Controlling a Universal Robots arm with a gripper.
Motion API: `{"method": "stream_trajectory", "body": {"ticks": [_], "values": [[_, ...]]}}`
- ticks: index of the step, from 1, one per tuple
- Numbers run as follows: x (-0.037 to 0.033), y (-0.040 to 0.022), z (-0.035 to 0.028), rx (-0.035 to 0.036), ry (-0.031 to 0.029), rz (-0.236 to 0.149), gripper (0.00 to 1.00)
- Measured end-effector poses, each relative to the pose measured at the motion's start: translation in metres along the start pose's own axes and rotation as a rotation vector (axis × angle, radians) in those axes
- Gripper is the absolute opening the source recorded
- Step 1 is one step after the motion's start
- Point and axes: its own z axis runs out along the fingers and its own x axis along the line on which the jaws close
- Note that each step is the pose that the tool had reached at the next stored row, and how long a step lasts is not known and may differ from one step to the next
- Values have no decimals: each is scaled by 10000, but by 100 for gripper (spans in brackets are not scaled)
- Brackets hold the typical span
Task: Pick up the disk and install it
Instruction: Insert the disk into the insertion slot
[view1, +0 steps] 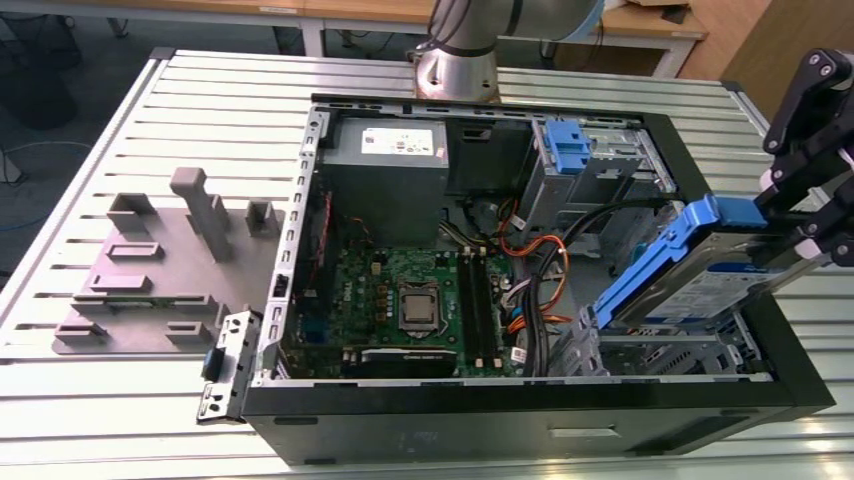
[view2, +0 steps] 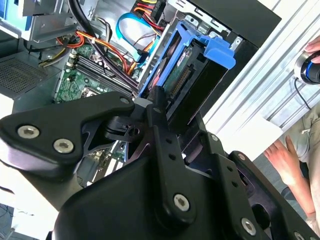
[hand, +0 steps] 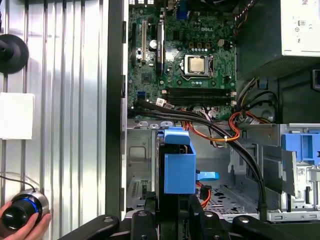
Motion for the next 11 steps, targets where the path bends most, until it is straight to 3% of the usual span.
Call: {"method": "stream_trajectory", "body": {"ticks": [11], "values": [[2,1,24,14,-1,-1,35]]}}
